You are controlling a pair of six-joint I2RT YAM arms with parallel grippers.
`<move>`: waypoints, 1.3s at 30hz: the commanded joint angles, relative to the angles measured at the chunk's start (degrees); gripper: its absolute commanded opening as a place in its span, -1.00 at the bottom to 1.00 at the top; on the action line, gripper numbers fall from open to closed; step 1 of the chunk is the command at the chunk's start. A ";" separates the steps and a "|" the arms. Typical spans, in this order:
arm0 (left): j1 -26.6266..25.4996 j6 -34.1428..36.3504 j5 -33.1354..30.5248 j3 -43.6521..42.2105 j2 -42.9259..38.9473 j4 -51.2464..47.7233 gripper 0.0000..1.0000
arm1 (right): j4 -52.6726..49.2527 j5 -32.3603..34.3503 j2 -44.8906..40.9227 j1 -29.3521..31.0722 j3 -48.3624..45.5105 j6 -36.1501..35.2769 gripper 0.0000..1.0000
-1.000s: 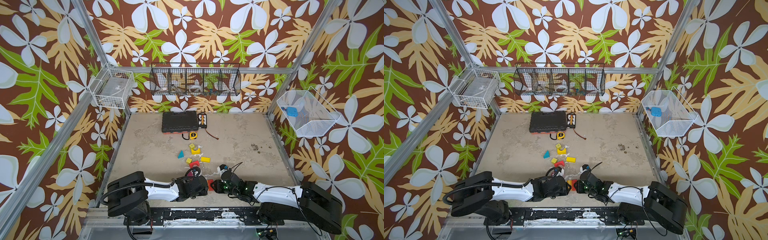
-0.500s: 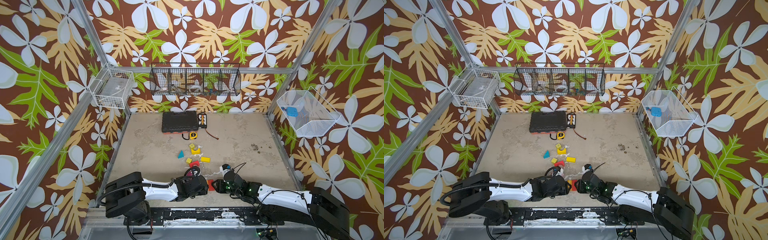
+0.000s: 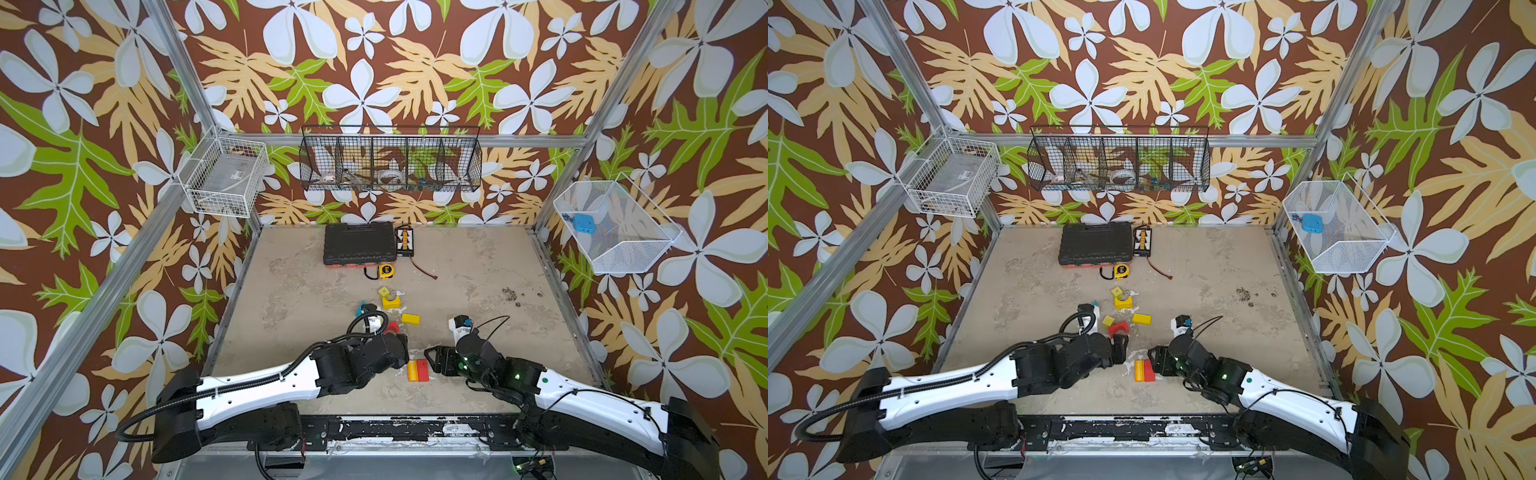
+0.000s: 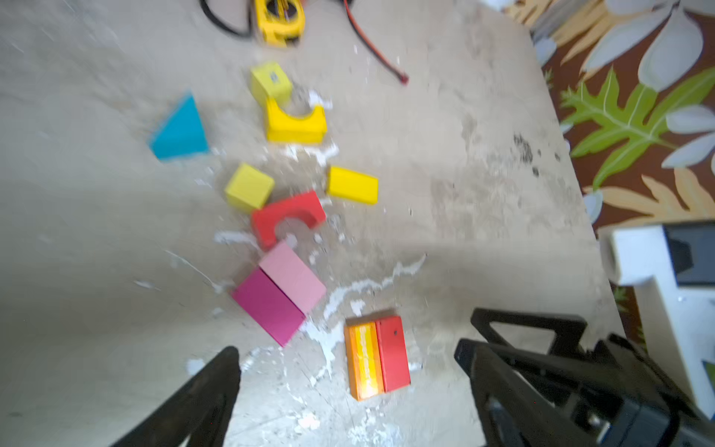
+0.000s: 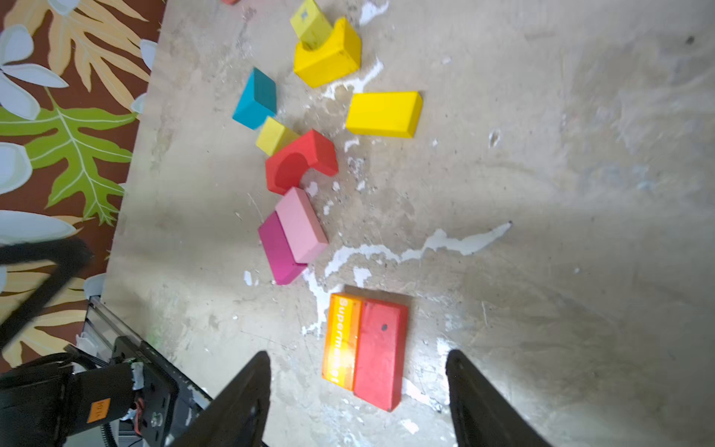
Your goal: Build the wood block tower
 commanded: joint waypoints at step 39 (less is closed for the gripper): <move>42.17 15.61 17.39 -12.17 -9.08 25.52 1.00 | -4.90 10.94 43.94 -4.36 33.91 -25.49 0.31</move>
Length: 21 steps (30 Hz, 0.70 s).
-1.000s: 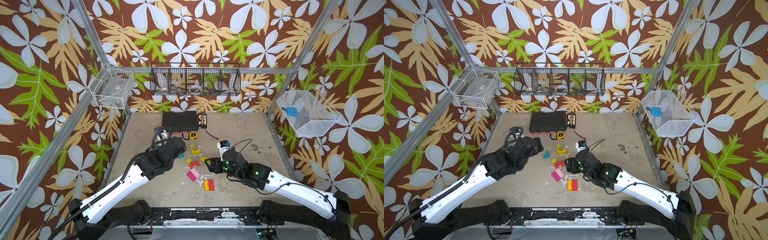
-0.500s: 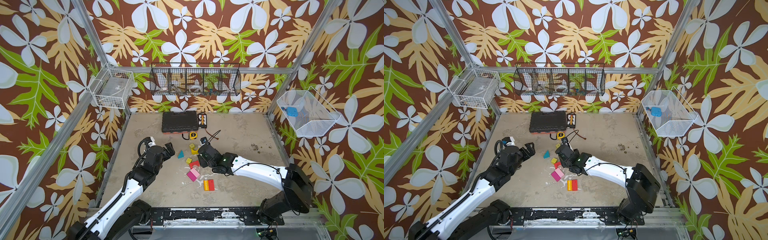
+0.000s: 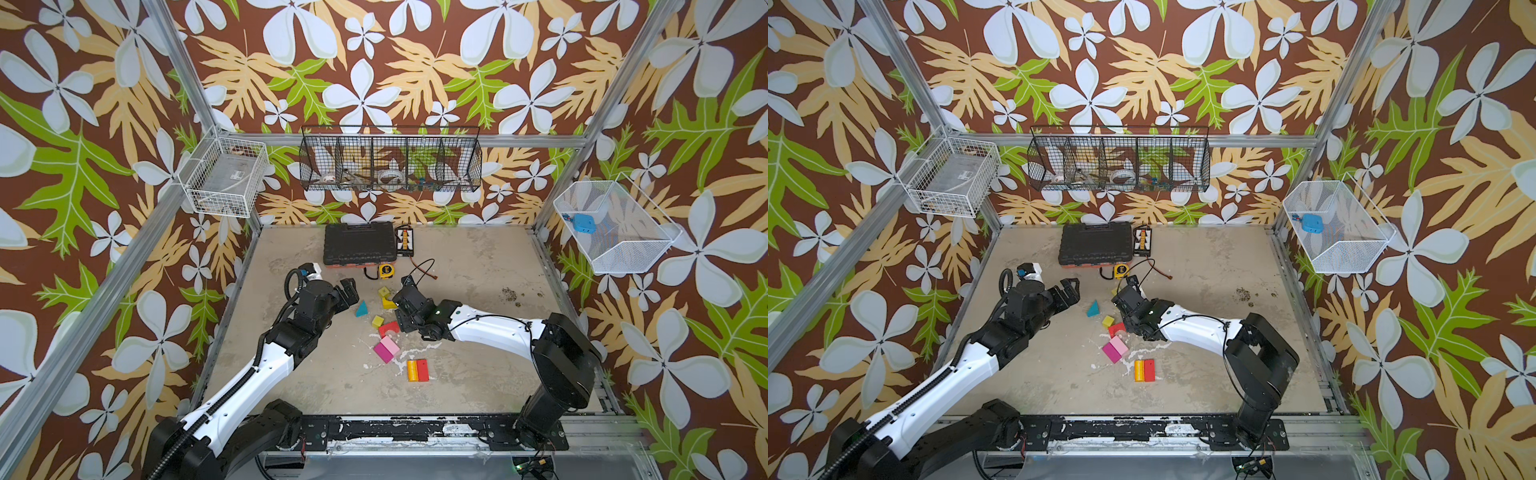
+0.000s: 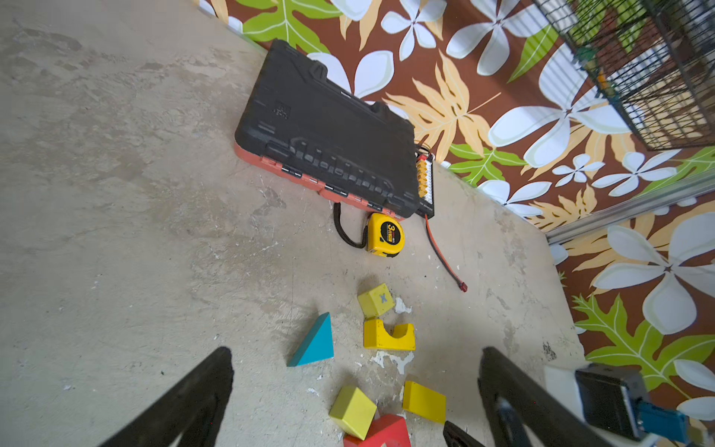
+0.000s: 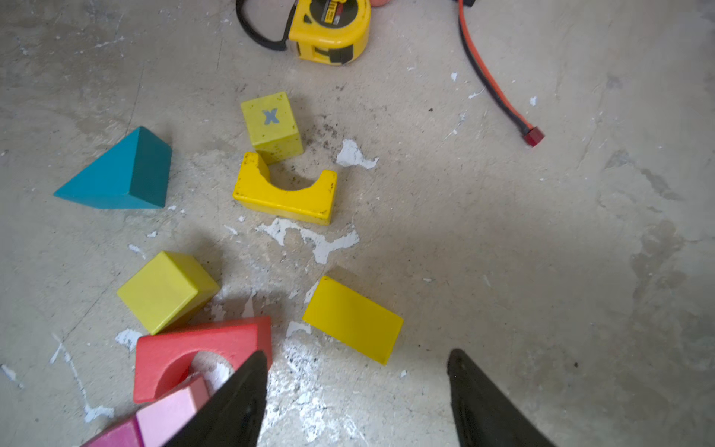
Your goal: Build the wood block tower
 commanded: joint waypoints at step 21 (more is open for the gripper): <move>0.09 -1.73 -4.31 -0.96 -4.75 -0.12 1.00 | 1.51 -3.31 4.15 7.09 -0.14 -0.47 -0.07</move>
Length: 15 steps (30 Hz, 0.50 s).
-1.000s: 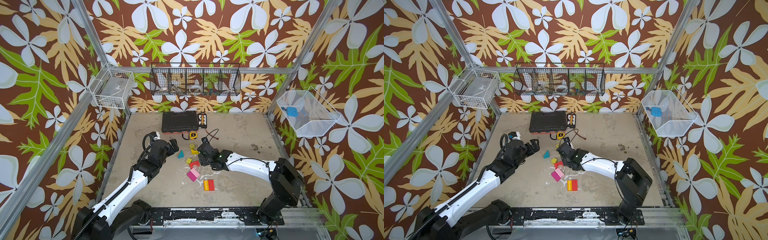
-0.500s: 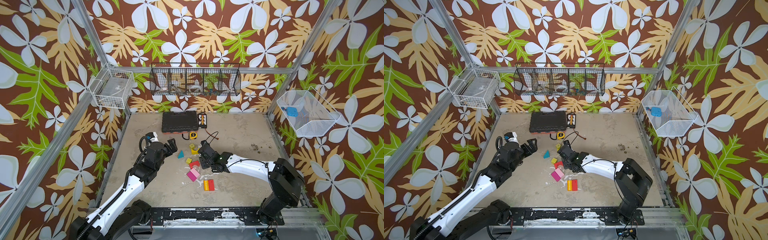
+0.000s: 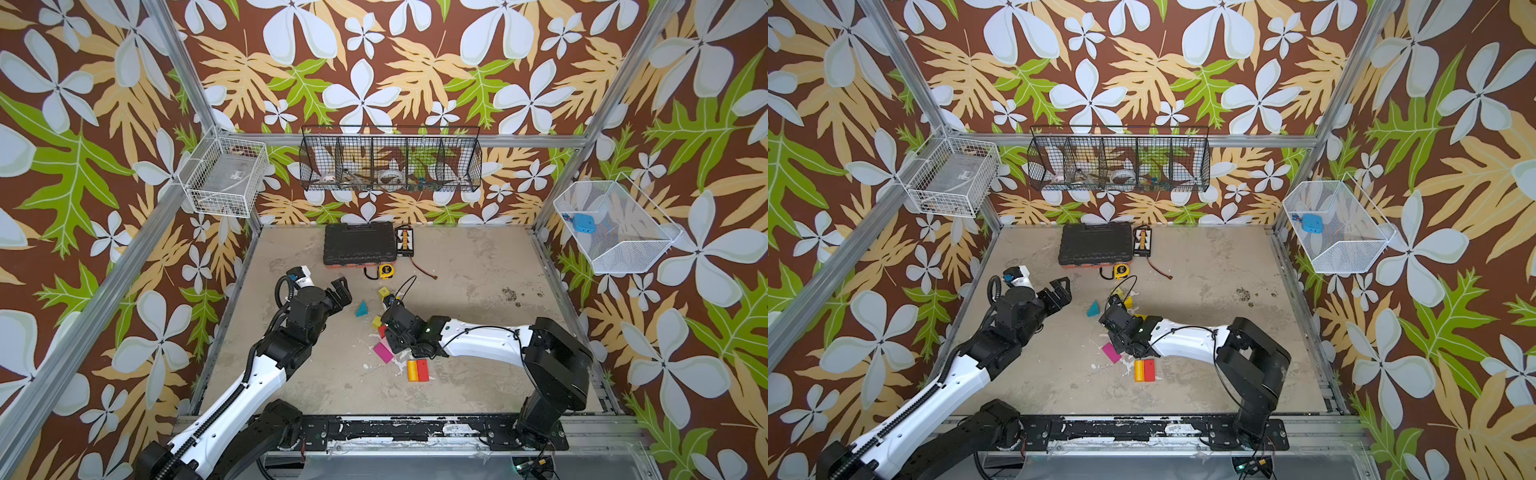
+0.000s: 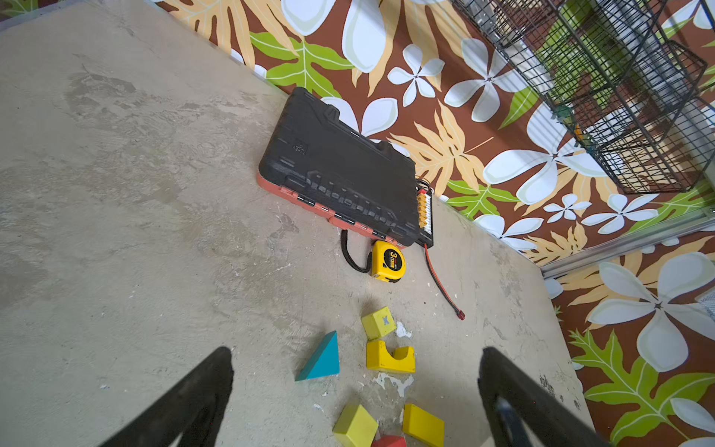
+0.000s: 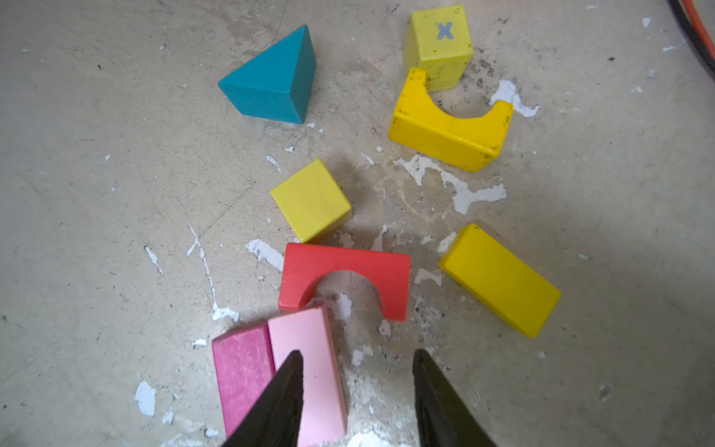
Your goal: Build the wood block tower
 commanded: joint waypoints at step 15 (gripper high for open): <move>0.09 -0.89 -1.36 -0.21 -0.95 0.94 1.00 | -1.80 -4.83 5.01 1.11 1.30 -0.67 -0.01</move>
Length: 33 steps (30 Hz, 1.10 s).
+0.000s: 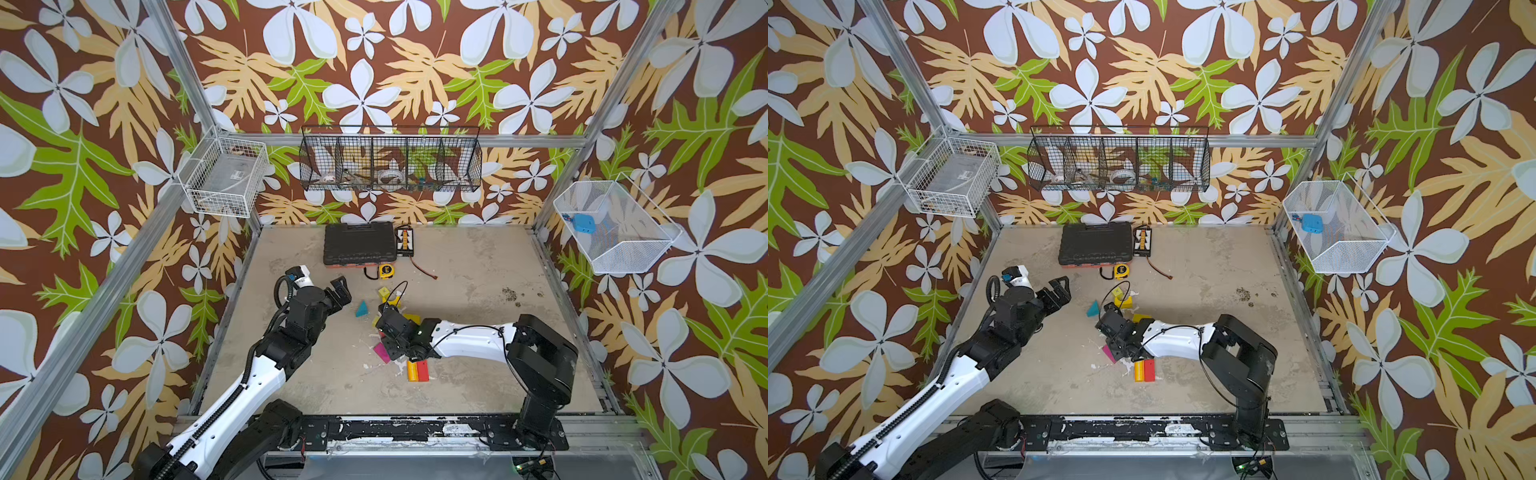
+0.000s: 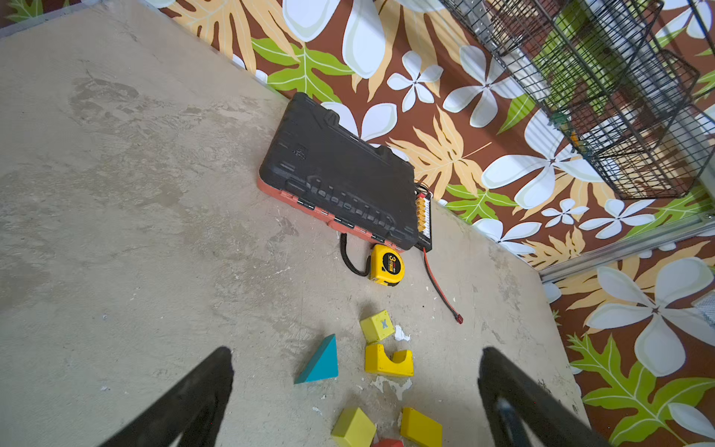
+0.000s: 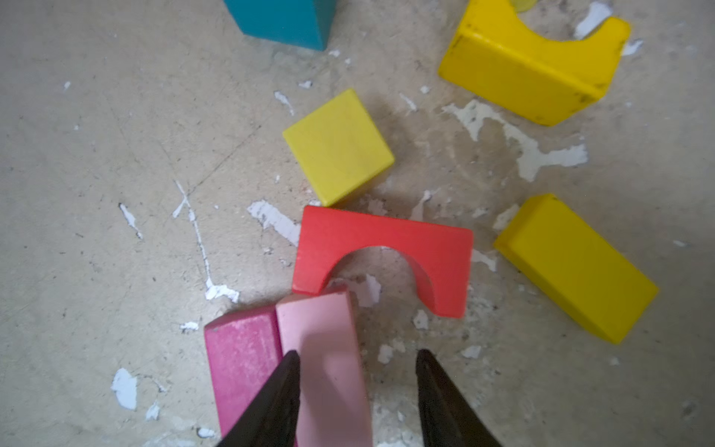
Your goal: Build the wood block tower
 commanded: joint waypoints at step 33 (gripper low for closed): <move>0.09 -0.76 -0.33 0.45 0.66 0.19 1.00 | -5.54 4.86 0.27 0.74 2.24 -1.89 -0.55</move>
